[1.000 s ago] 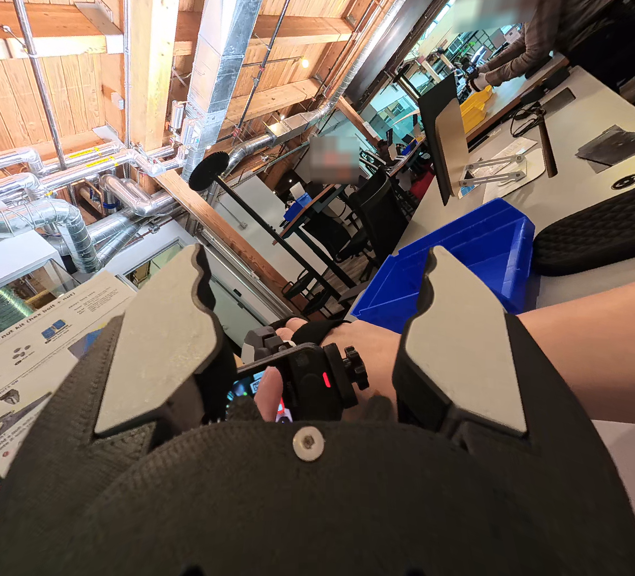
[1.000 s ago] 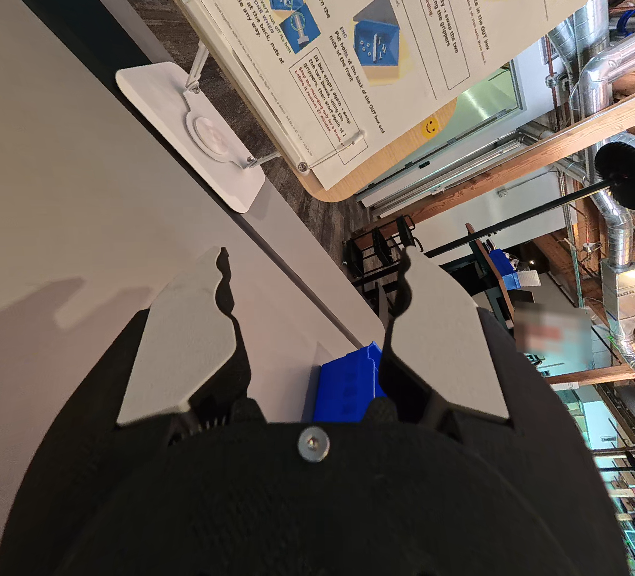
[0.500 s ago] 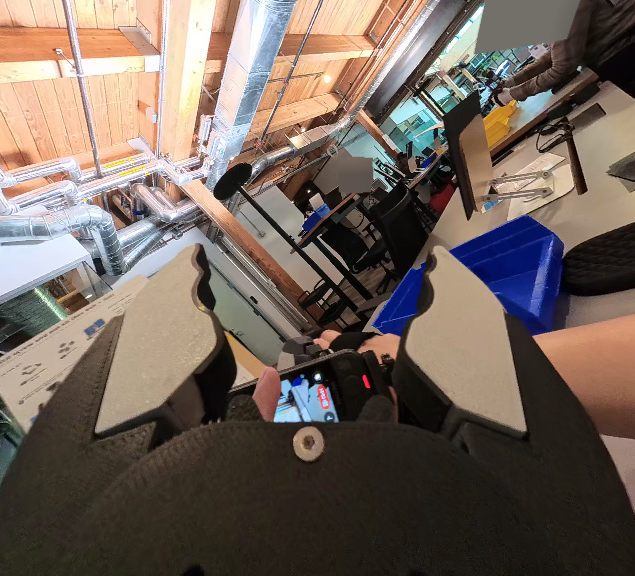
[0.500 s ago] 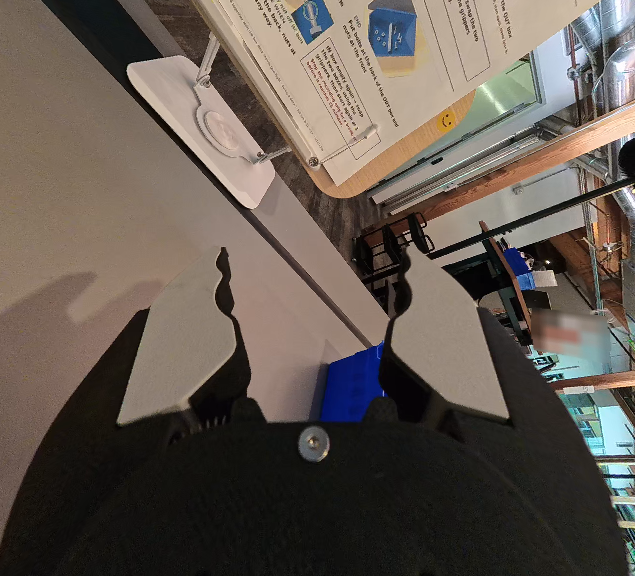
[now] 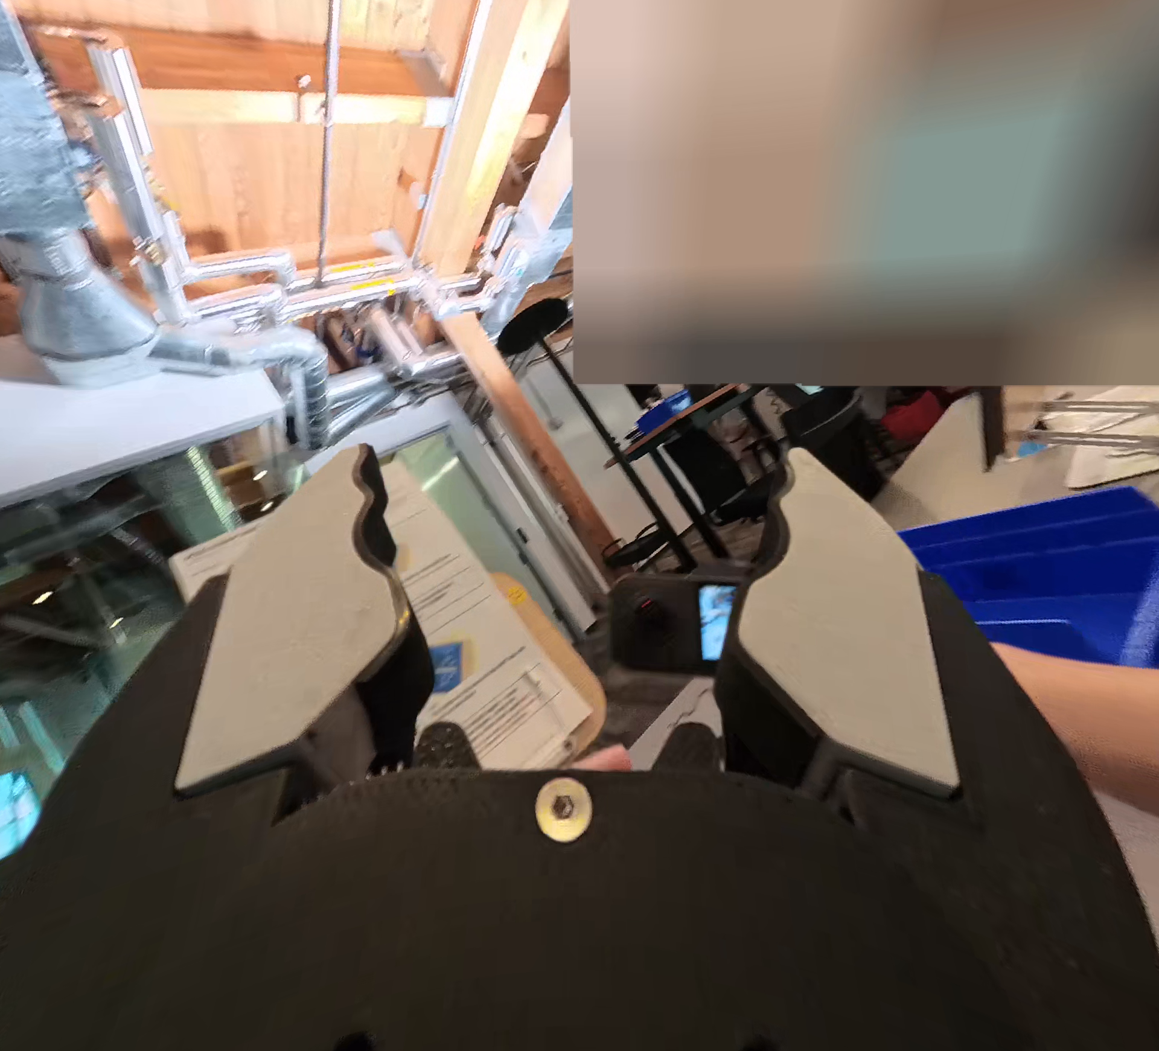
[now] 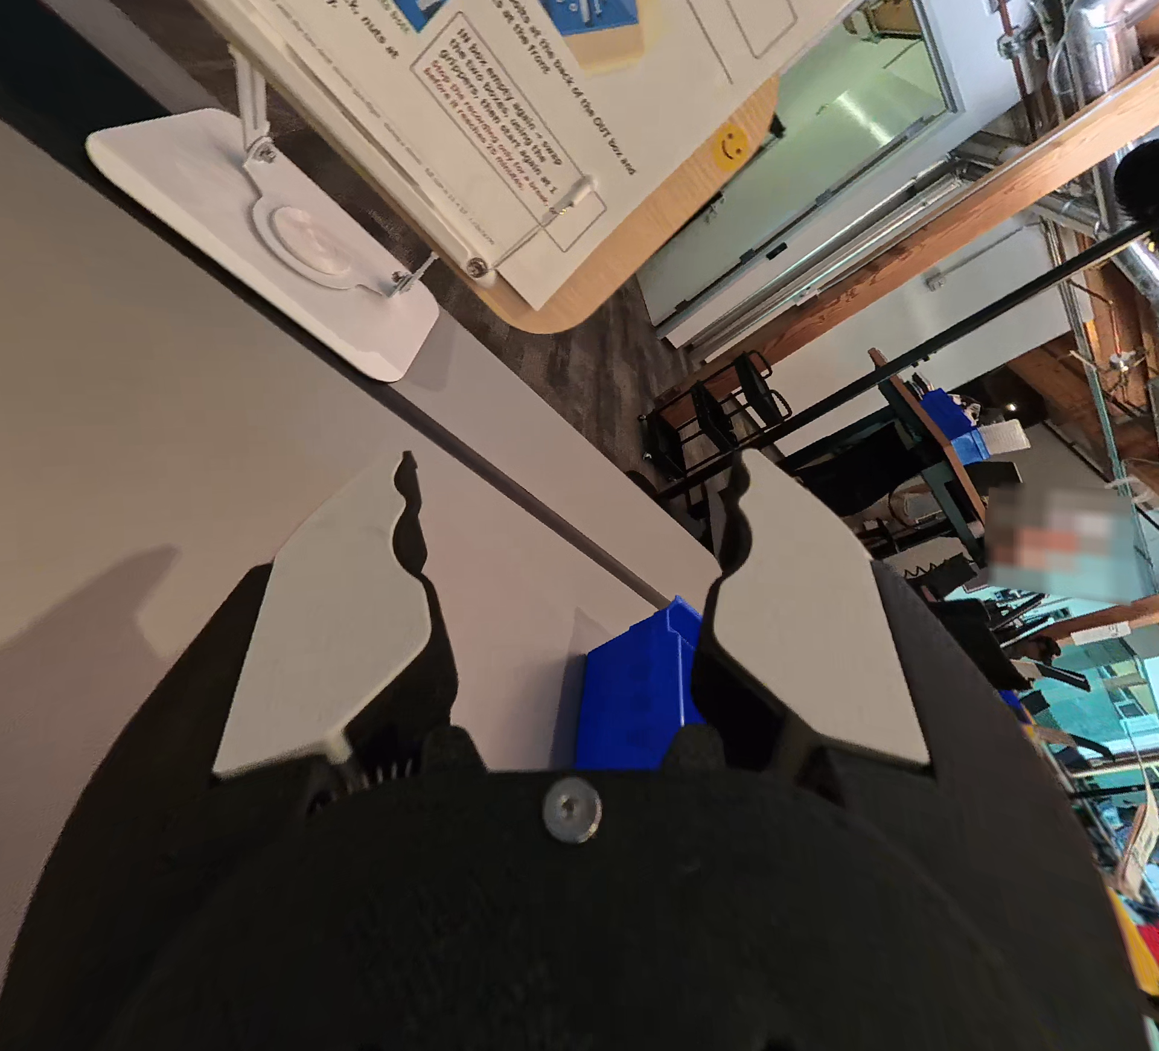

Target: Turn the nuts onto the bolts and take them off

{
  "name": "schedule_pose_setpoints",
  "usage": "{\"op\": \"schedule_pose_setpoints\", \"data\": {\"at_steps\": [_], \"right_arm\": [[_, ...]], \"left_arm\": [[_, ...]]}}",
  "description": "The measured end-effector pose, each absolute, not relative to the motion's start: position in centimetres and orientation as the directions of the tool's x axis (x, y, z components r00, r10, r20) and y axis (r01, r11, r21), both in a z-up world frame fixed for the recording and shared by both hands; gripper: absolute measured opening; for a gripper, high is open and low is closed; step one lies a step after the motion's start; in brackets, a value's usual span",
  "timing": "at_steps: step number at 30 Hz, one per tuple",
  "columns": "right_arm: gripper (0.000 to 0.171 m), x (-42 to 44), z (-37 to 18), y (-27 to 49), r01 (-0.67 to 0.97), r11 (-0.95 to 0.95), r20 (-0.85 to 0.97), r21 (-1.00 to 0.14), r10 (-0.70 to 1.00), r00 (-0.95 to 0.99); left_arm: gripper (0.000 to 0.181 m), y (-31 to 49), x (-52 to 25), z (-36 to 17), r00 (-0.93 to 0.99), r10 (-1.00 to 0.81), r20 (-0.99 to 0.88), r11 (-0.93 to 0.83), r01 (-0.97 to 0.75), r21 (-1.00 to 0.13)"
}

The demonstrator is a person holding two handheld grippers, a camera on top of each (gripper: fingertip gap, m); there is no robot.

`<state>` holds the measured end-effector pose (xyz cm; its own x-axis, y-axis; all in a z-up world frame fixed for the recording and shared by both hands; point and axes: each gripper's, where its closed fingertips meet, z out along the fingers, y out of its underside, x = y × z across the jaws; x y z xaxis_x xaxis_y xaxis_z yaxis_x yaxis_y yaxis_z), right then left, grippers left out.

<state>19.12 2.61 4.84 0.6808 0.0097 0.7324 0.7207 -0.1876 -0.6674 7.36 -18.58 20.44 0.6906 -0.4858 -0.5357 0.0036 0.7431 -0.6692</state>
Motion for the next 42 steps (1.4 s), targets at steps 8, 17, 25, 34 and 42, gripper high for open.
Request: {"op": "schedule_pose_setpoints", "data": {"at_steps": [8, 17, 25, 34, 42], "right_arm": [[0.095, 25.5, 7.8, 2.0, 0.605, -0.212, 0.629, -0.767, -0.065, 0.774], [0.072, 48.9, 10.3, -8.5, 0.209, -0.314, 0.247, -0.926, -0.084, 0.965], [0.069, 58.6, -4.5, -12.2, 0.084, -0.766, 0.138, -0.637, -0.006, 0.990], [0.042, 59.4, -12.3, -13.4, 0.046, -0.895, 0.133, -0.443, -0.015, 0.991], [0.009, 56.6, -13.0, -12.2, 0.054, -0.890, -0.011, -0.454, 0.066, 0.998]], "left_arm": [[0.103, -10.5, -0.7, 20.3, 0.864, -0.351, -0.362, 0.442, -0.188, -0.877], [0.101, -8.9, -22.0, 11.2, 0.956, -0.143, -0.257, -0.309, -0.290, -0.906], [0.093, -5.9, -34.4, 0.1, 0.994, -0.111, -0.006, -0.675, -0.080, -0.733], [0.085, -5.4, -35.9, -7.0, 0.999, -0.048, 0.025, -0.806, -0.024, -0.591], [0.007, -6.1, -36.9, -10.4, 0.995, -0.079, -0.066, -0.886, -0.100, -0.453]]}}
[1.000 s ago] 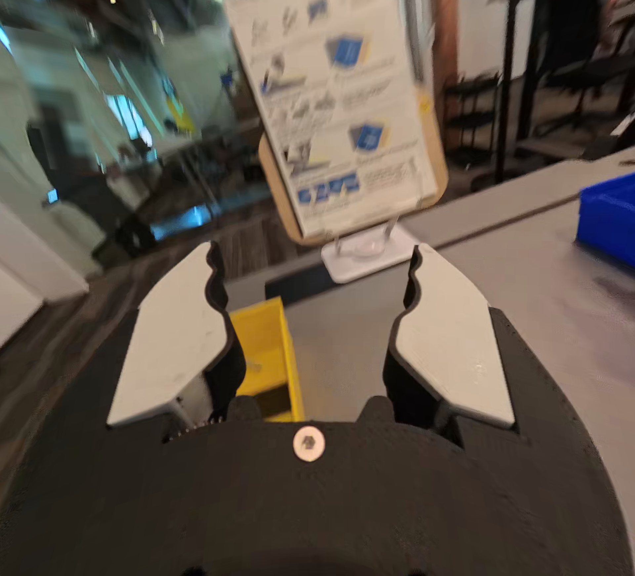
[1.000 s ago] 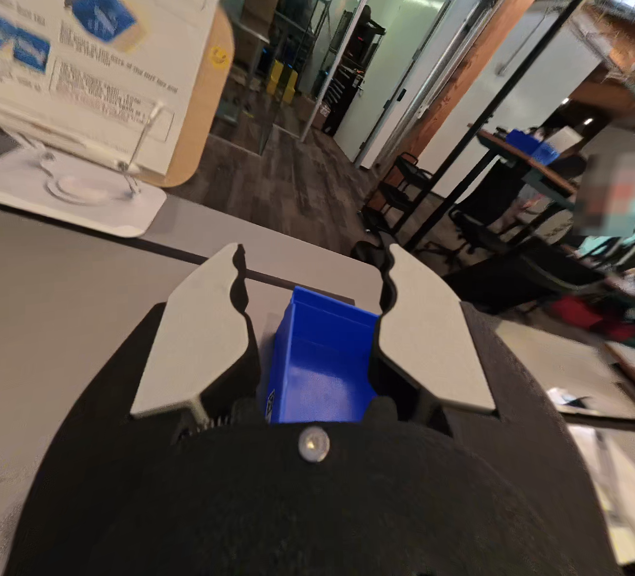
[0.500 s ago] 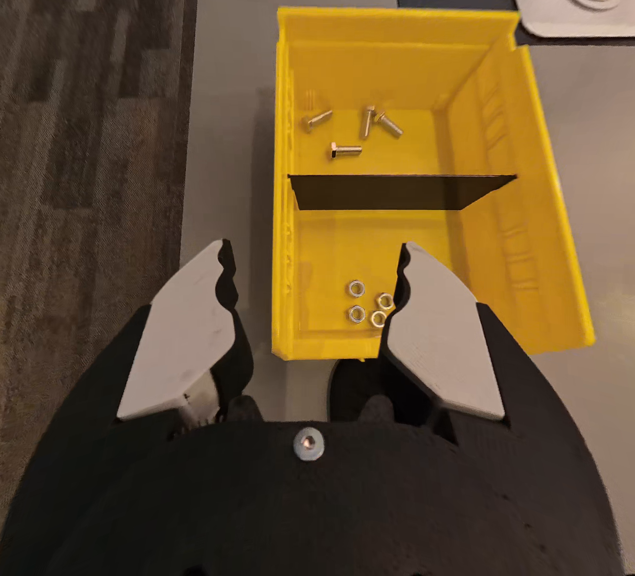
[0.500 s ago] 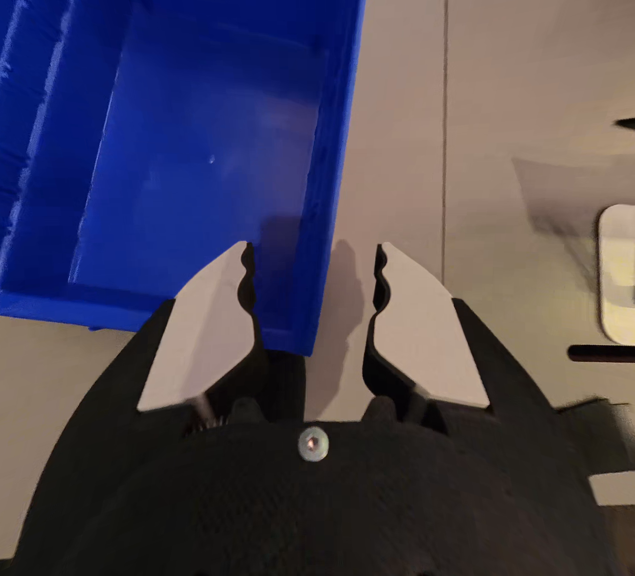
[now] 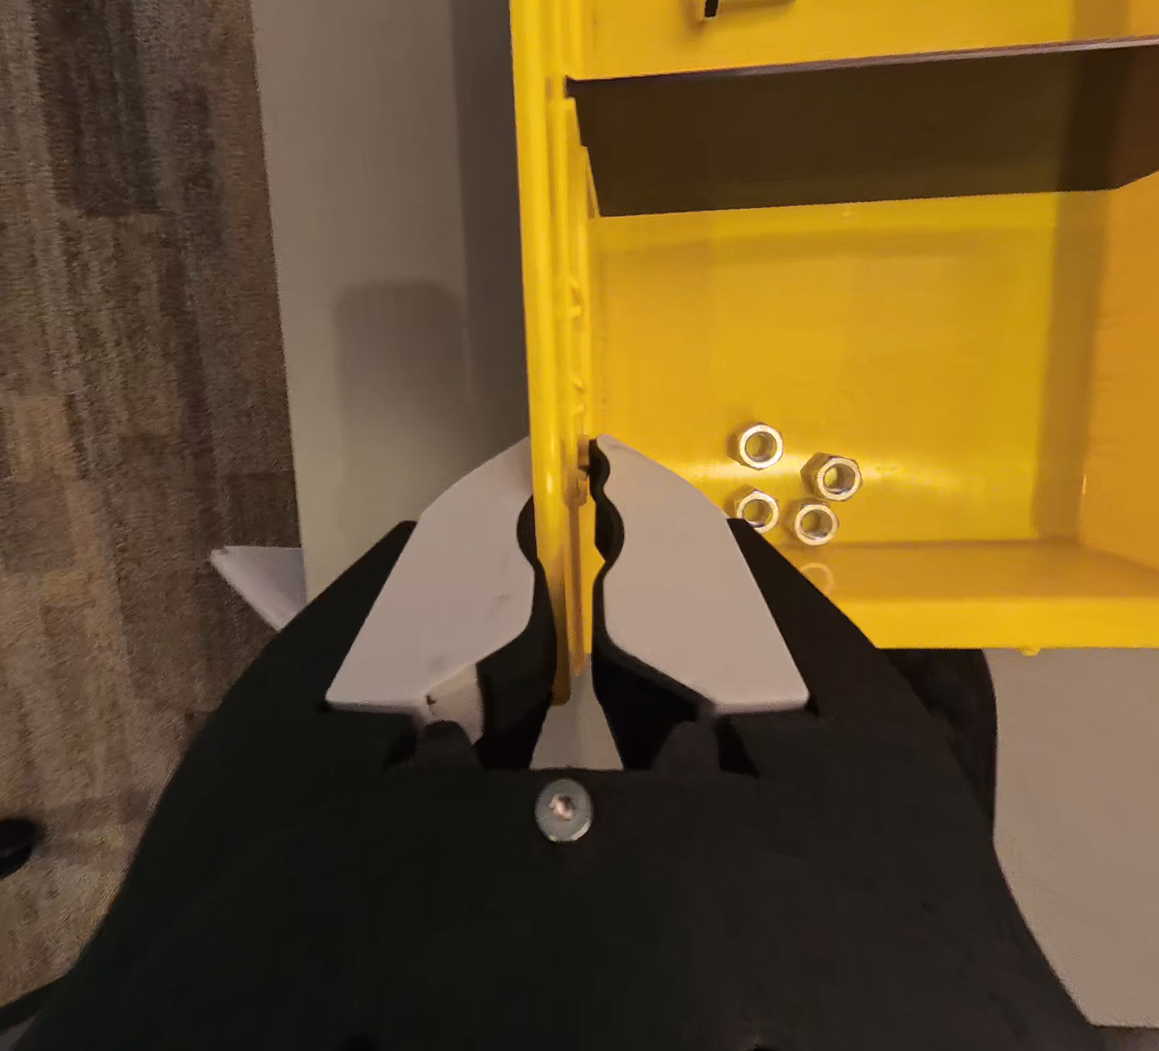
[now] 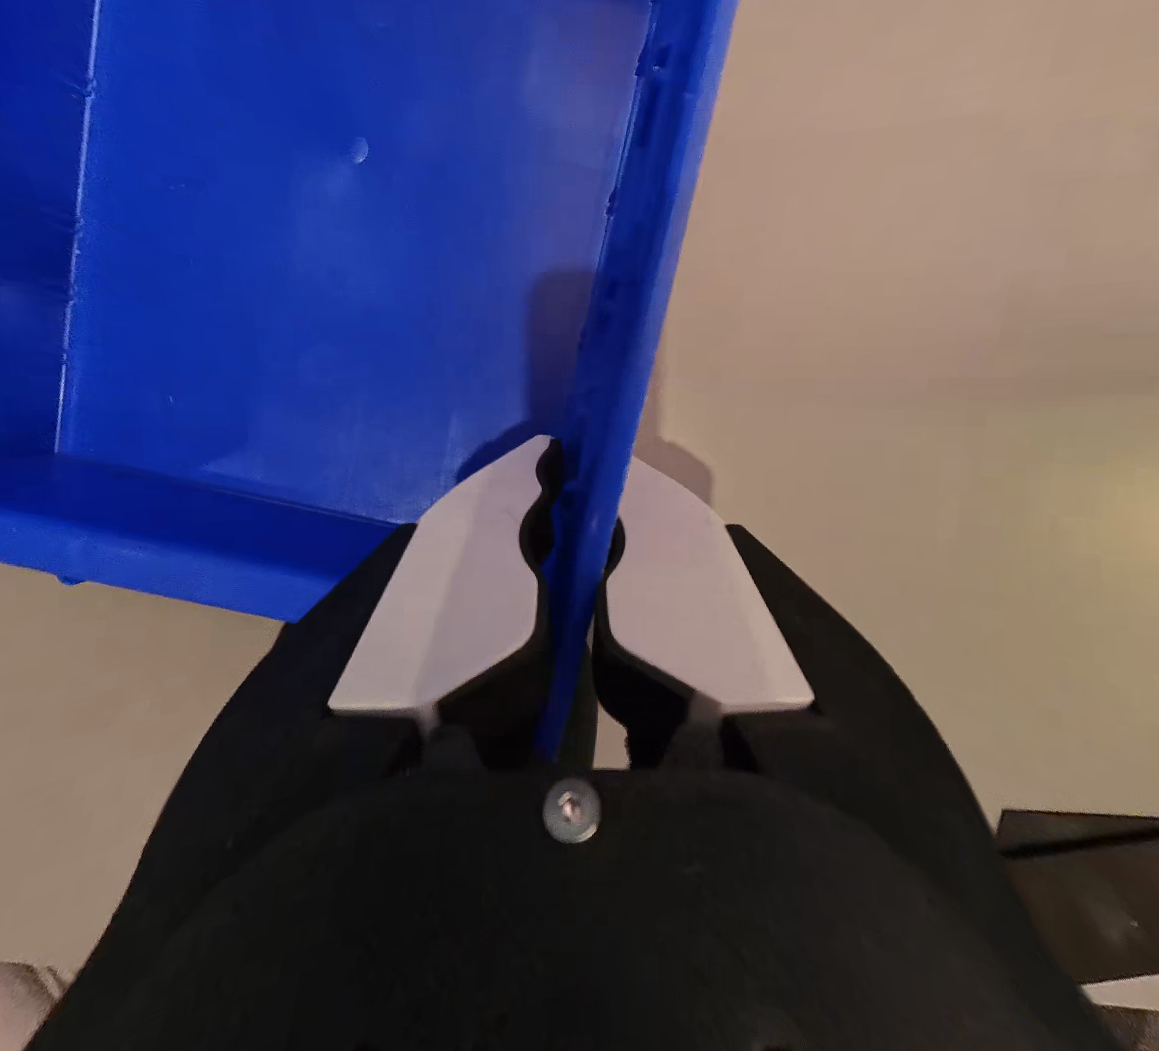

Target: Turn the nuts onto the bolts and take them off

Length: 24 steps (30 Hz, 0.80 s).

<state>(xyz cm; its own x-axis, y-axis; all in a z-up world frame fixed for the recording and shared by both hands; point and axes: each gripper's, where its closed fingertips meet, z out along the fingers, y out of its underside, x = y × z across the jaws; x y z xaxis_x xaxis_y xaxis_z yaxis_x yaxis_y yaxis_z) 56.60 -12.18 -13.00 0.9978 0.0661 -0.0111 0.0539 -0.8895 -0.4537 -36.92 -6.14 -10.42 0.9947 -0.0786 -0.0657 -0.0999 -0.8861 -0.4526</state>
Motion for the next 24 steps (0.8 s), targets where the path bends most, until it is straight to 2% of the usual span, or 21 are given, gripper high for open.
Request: {"op": "schedule_pose_setpoints", "data": {"at_steps": [3, 7, 8, 9, 10, 13, 16, 20, 22, 24], "right_arm": [[0.010, 54.8, -13.0, -11.3, 0.096, -0.886, 0.003, -0.454, 0.106, 0.994], [0.014, 51.5, -12.9, -9.9, 0.140, -0.865, 0.016, -0.482, 0.151, 0.988], [0.024, 51.2, -12.8, -10.2, 0.167, -0.864, 0.041, -0.475, 0.167, 0.985], [0.040, 51.4, -12.5, -10.9, 0.195, -0.861, 0.077, -0.471, 0.180, 0.981], [0.046, 51.8, -12.0, -11.8, 0.207, -0.849, 0.091, -0.487, 0.186, 0.978], [0.065, 53.4, -11.3, -16.6, 0.121, -0.830, -0.065, -0.544, 0.186, 0.980], [0.080, 56.2, -13.1, -23.0, 0.005, -0.887, -0.289, -0.461, 0.156, 0.945], [0.079, 54.7, -14.6, -28.0, -0.070, -0.949, -0.588, -0.307, 0.131, 0.798], [0.073, 54.6, -14.8, -28.0, -0.039, -0.943, -0.548, -0.329, 0.157, 0.822], [0.074, 54.4, -15.0, -28.1, -0.008, -0.945, -0.509, -0.326, 0.168, 0.844]], "left_arm": [[0.005, -5.6, -35.2, -10.5, 0.993, -0.113, -0.025, -0.873, -0.111, -0.474], [0.008, -4.8, -32.9, -10.5, 0.986, -0.147, -0.075, -0.853, -0.165, -0.495], [0.016, -4.8, -32.8, -10.4, 0.987, -0.137, -0.083, -0.852, -0.160, -0.498], [0.037, -5.1, -33.1, -10.1, 0.987, -0.123, -0.103, -0.851, -0.158, -0.501], [0.046, -5.6, -33.7, -9.4, 0.988, -0.107, -0.111, -0.832, -0.151, -0.533], [0.070, -9.2, -34.5, -6.7, 0.994, -0.069, 0.079, -0.736, 0.003, -0.677], [0.067, -14.5, -33.9, -5.8, 0.932, -0.164, 0.322, -0.688, 0.126, -0.715], [0.070, -18.5, -32.5, -9.2, 0.829, -0.203, 0.521, -0.823, 0.145, -0.550], [0.070, -19.3, -32.1, -11.3, 0.820, -0.184, 0.541, -0.878, 0.110, -0.465], [0.069, -19.5, -31.6, -12.5, 0.817, -0.169, 0.552, -0.905, 0.093, -0.415]]}}
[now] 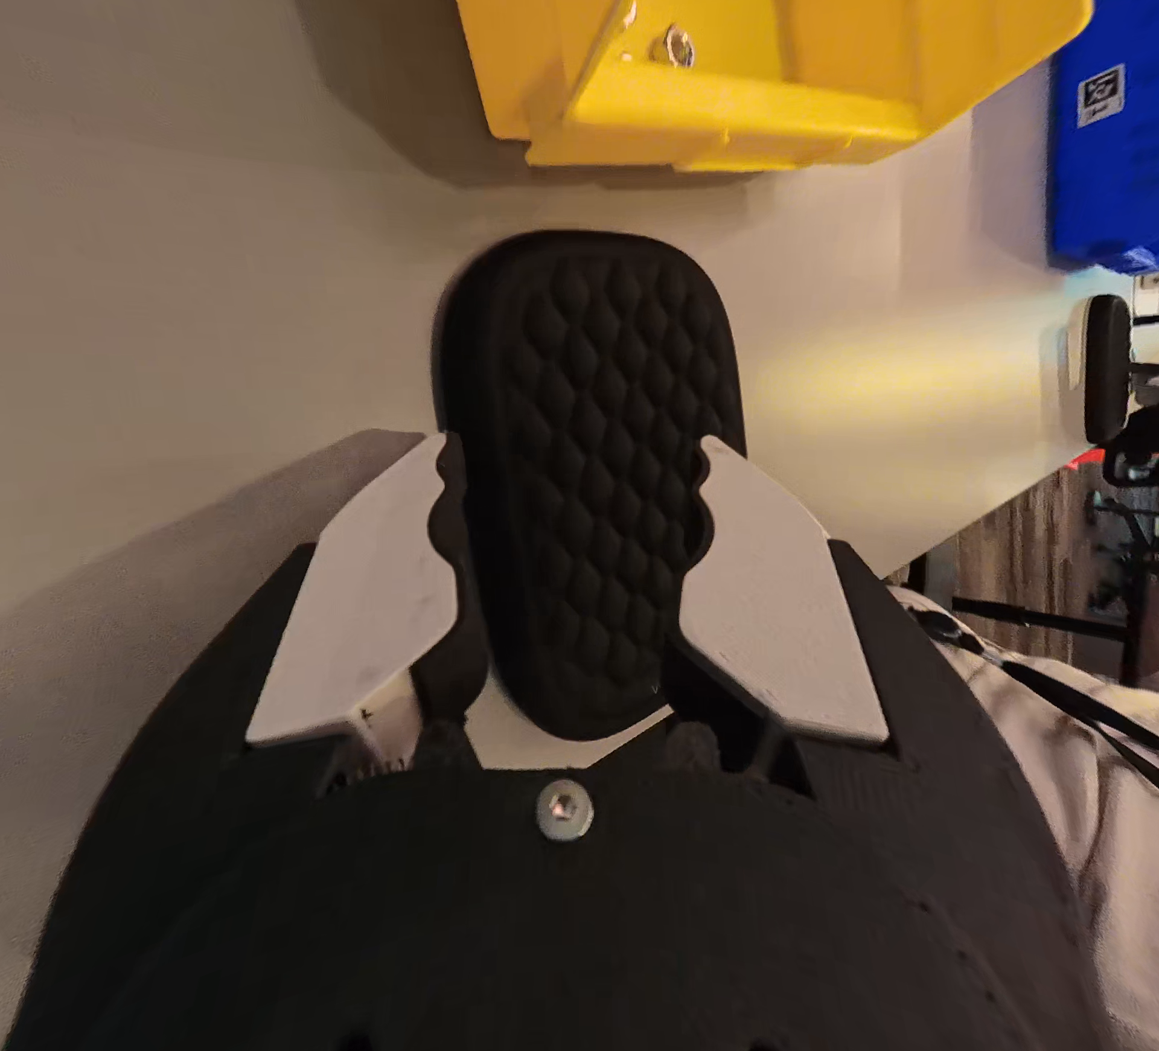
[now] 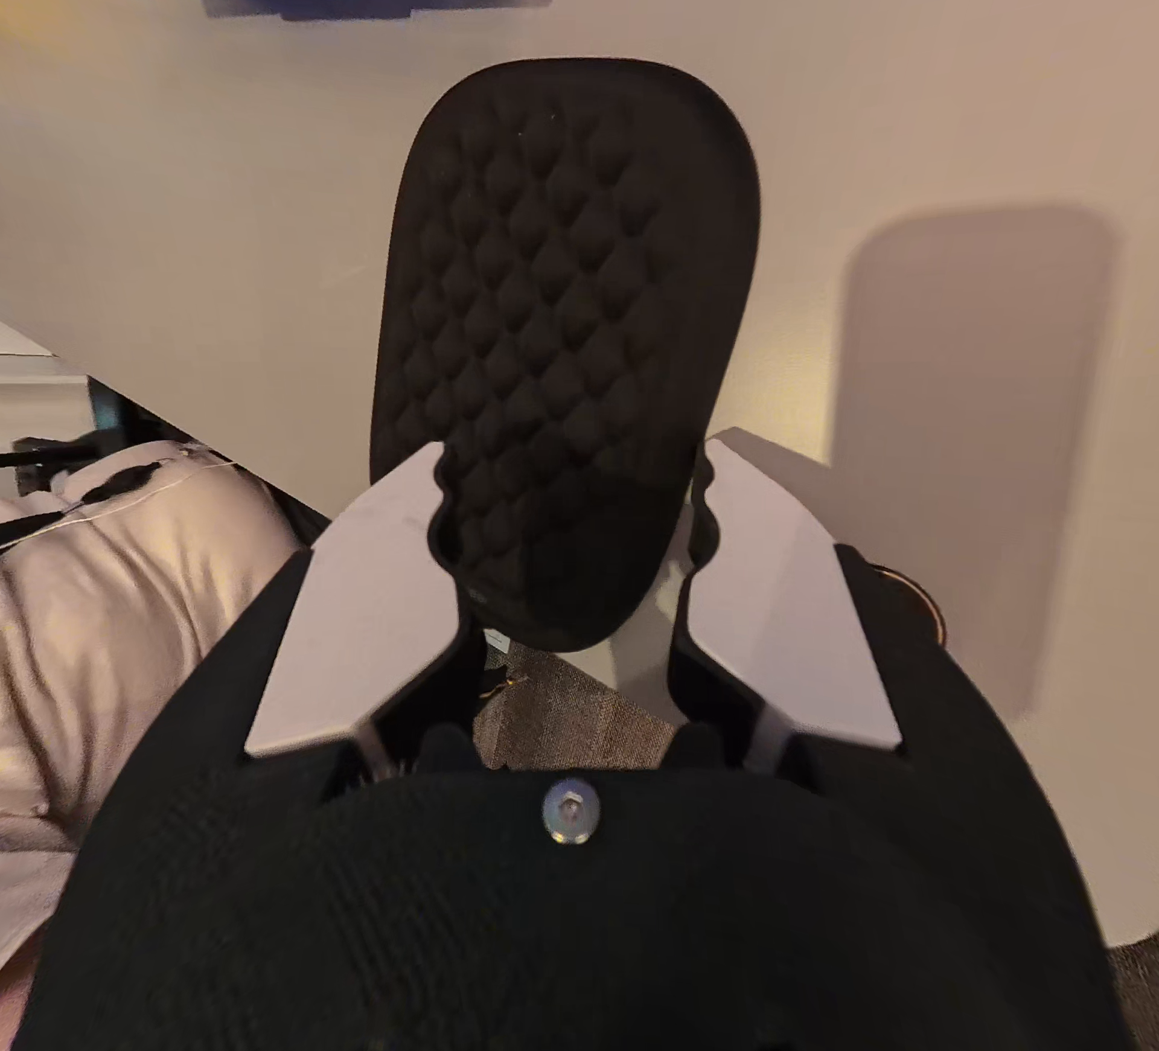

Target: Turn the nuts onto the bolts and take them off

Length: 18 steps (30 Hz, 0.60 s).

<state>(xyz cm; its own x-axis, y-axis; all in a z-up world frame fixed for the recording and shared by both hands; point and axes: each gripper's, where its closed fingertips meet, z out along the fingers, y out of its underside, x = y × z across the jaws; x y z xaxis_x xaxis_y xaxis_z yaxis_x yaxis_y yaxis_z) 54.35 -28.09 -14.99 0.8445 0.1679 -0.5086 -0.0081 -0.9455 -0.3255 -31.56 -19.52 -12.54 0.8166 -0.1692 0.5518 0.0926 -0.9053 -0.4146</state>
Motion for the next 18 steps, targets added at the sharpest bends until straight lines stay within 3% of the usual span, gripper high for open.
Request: {"op": "schedule_pose_setpoints", "data": {"at_steps": [3, 7, 11, 18], "right_arm": [[0.085, 53.8, -15.1, -28.2, 0.025, -0.951, -0.465, -0.308, 0.173, 0.868], [0.086, 53.1, -15.3, -27.9, 0.066, -0.951, -0.409, -0.301, 0.191, 0.892], [0.062, 49.7, -15.0, -26.7, -0.026, -0.943, -0.553, -0.332, 0.173, 0.815], [0.065, 47.1, -15.0, -27.1, -0.008, -0.929, -0.516, -0.369, 0.198, 0.834]], "left_arm": [[0.061, -19.4, -31.4, -13.5, 0.852, -0.178, 0.493, -0.909, 0.050, -0.414], [0.062, -19.4, -31.4, -13.6, 0.874, -0.210, 0.439, -0.899, 0.004, -0.438], [0.068, -19.1, -32.6, -14.1, 0.898, -0.193, 0.394, -0.890, 0.009, -0.457], [0.057, -19.6, -31.8, -14.3, 0.864, -0.204, 0.460, -0.894, 0.027, -0.446]]}}
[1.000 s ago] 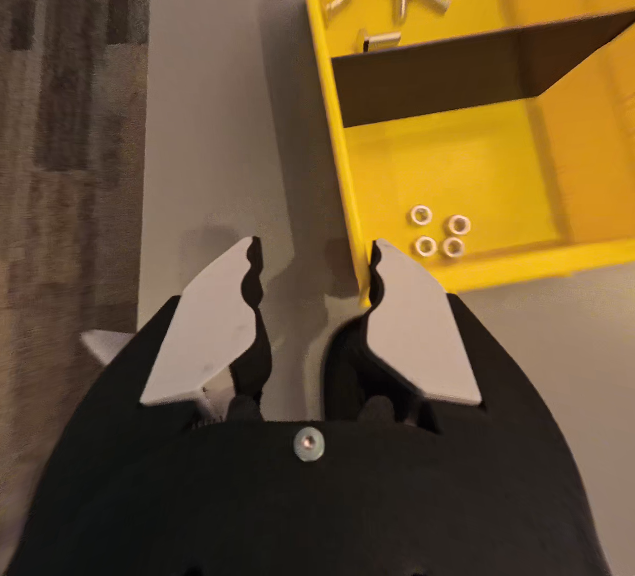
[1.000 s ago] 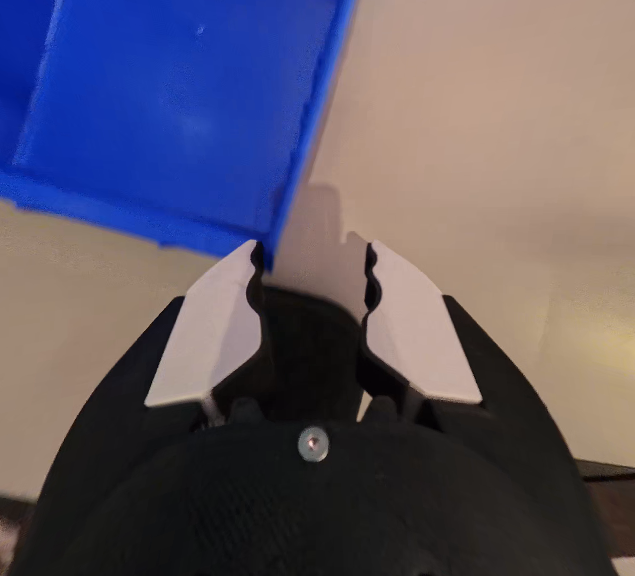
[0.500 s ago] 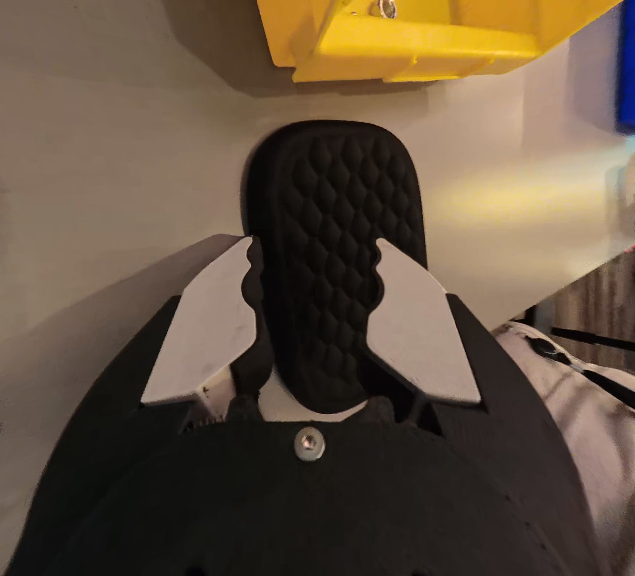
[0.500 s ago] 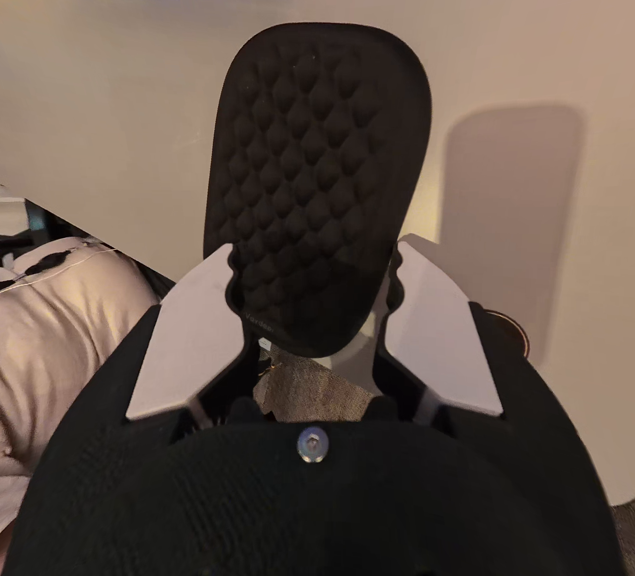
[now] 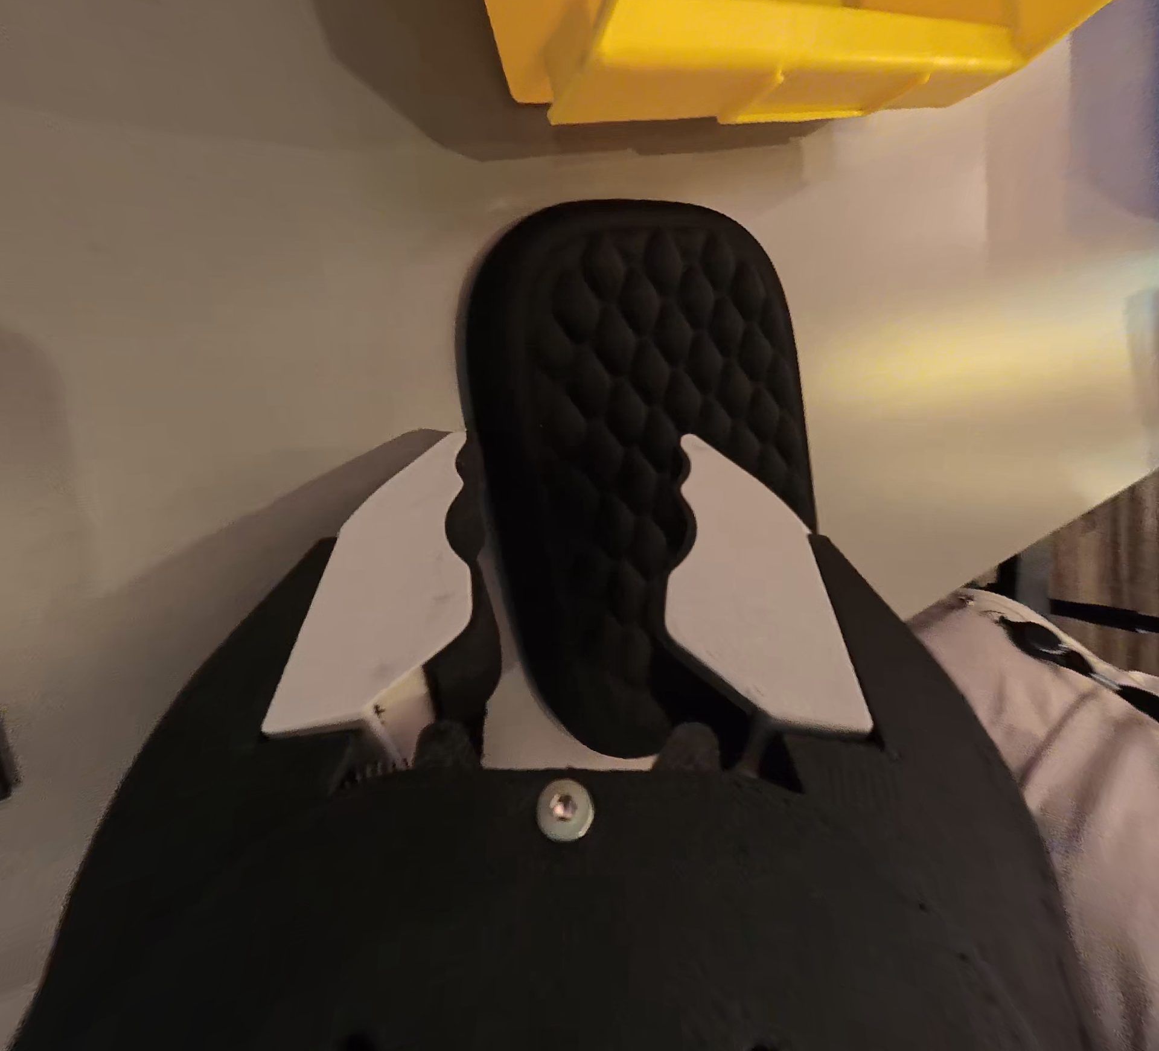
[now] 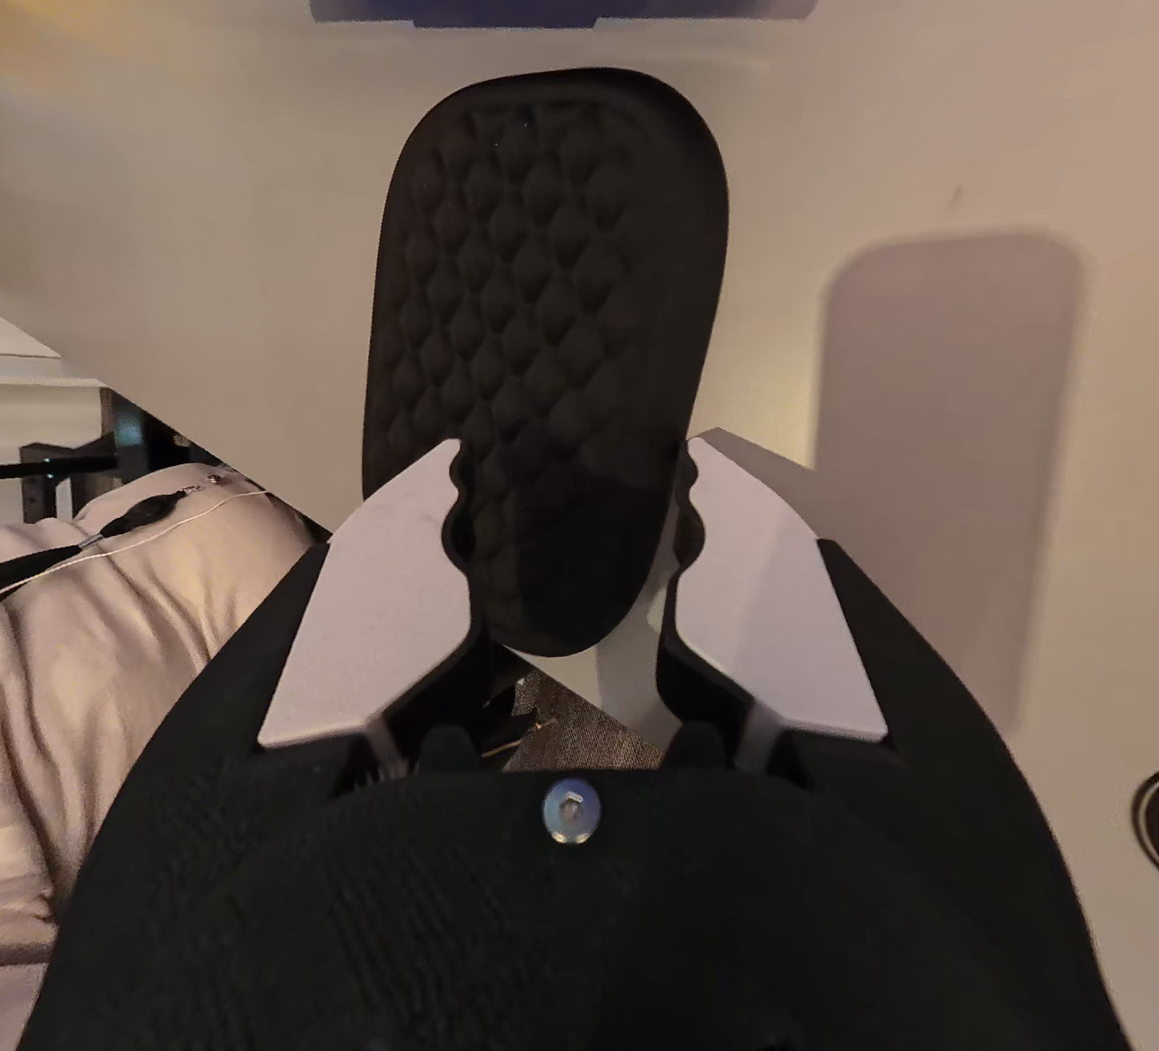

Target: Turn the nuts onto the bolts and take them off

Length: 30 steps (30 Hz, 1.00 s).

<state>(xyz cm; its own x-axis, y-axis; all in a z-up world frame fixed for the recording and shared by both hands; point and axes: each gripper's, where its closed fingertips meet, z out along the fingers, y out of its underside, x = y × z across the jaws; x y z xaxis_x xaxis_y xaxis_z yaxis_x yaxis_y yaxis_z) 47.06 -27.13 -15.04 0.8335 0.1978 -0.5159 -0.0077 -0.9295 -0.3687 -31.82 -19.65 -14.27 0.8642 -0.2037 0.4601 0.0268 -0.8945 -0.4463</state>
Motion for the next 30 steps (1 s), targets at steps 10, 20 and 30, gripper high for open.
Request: {"op": "schedule_pose_setpoints", "data": {"at_steps": [10, 20, 30], "right_arm": [[0.071, 44.1, -15.0, -27.6, 0.070, -0.920, -0.491, -0.386, 0.269, 0.829], [0.070, 40.5, -15.0, -27.6, 0.134, -0.897, -0.464, -0.422, 0.341, 0.818], [0.108, 39.0, -13.6, -27.4, 0.349, -0.668, -0.129, -0.657, 0.555, 0.821]], "left_arm": [[0.045, -19.1, -31.1, -15.0, 0.928, -0.240, 0.287, -0.851, -0.058, -0.522], [0.039, -20.7, -24.1, -14.9, 0.894, -0.227, 0.386, -0.848, 0.014, -0.530], [0.097, -25.5, -22.4, -14.0, 0.861, -0.454, 0.231, -0.721, -0.203, -0.662]]}}
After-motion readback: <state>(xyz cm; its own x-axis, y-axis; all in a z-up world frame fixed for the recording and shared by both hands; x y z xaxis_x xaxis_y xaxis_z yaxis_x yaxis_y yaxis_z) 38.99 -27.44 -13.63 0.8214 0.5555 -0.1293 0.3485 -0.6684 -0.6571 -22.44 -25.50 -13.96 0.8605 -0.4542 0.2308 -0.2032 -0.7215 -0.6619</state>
